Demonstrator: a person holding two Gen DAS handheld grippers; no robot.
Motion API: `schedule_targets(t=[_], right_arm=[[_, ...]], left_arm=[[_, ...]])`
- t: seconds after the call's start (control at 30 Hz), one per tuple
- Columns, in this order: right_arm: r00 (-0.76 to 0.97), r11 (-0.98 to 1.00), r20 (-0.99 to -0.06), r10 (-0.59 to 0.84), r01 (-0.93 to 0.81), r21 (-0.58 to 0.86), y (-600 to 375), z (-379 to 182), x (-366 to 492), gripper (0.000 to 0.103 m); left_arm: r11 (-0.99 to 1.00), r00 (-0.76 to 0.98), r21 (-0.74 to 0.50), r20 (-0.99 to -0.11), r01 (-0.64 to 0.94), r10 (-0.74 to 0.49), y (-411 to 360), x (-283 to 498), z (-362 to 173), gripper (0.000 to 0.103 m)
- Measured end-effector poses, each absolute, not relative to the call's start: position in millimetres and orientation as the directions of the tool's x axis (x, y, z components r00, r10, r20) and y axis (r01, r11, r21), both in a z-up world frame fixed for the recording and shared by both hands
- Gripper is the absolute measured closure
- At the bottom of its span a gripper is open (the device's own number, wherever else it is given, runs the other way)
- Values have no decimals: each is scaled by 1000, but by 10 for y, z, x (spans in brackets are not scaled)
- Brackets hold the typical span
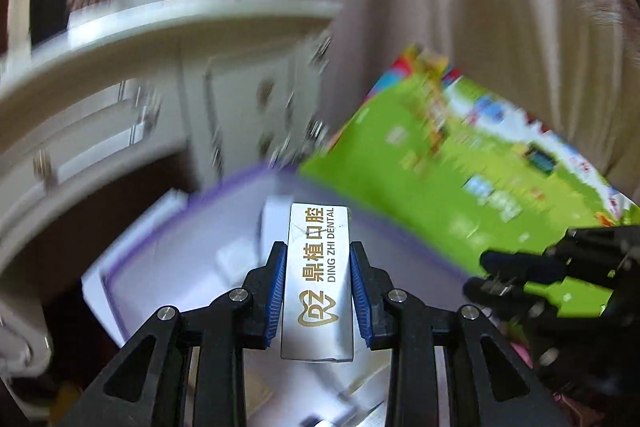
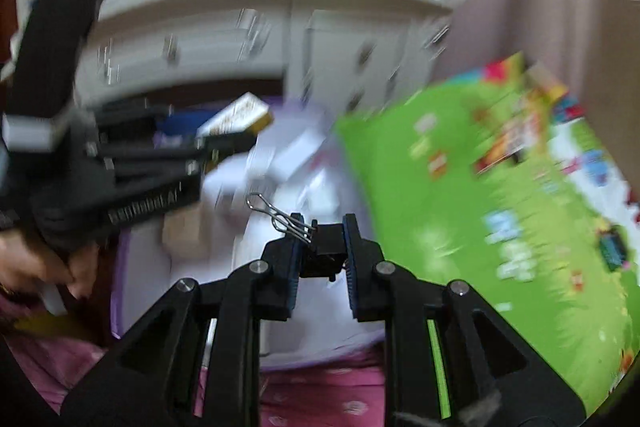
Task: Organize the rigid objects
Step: 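Lift and carry the black clip and white box to the storage box, then open both tools to drop the clip and box into the storage box, then move both tools back over the cloth toward the blue and black boxes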
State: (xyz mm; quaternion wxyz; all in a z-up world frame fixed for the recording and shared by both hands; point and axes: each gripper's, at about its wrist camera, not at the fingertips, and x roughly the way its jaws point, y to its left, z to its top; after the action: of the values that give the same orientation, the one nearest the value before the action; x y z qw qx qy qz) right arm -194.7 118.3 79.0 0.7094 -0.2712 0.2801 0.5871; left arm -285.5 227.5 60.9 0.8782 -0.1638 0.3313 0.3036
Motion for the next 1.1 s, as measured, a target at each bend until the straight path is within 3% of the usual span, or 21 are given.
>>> schedule_targets(t=[0.17,0.23,0.27,0.3,0.33,0.43,0.6,0.77,0.87,1.1], right_arm=[[48,88,-823,566,-996,2,1497,305,-2083,80],[-12,76,-836,548,-995,64,1498,239,-2108,67],[-42,77,-827,560,-992,102,1459,247,-2095,48],[-51,80,-815,578,-990,118,1413,267,-2093,35],[-58,84,-791,609,-987,138,1358,325,-2077,32],[-112,83,-718,686,-969,231,1173,532,-1937,28],[84,255,-664,743,-953,165,647,858,-1500,21],[303,582,-719,626,-795,171,-155,715,-674,19],[405,741,-741,535,-646,182,-736,620,-148,19],[475,851,-761,442,-491,187,-1486,324,759,19]], left_arm=[[670,465,-91,-788,-737,404,2588,-2931,244,68],[649,432,-70,-800,-757,417,2632,-2920,208,45],[631,408,-37,-793,-775,454,2630,-2928,221,20],[619,392,-5,-778,-786,492,2610,-2943,249,7],[603,374,35,-756,-797,538,2582,-2939,290,5],[587,352,99,-717,-804,602,2513,-2905,383,3],[694,487,-10,-719,-720,496,2280,-2709,539,2],[873,587,-140,-787,-468,189,1728,-1996,520,1],[929,589,-162,-805,-331,70,1333,-1490,494,1],[988,598,-13,-797,-157,84,524,40,249,1]])
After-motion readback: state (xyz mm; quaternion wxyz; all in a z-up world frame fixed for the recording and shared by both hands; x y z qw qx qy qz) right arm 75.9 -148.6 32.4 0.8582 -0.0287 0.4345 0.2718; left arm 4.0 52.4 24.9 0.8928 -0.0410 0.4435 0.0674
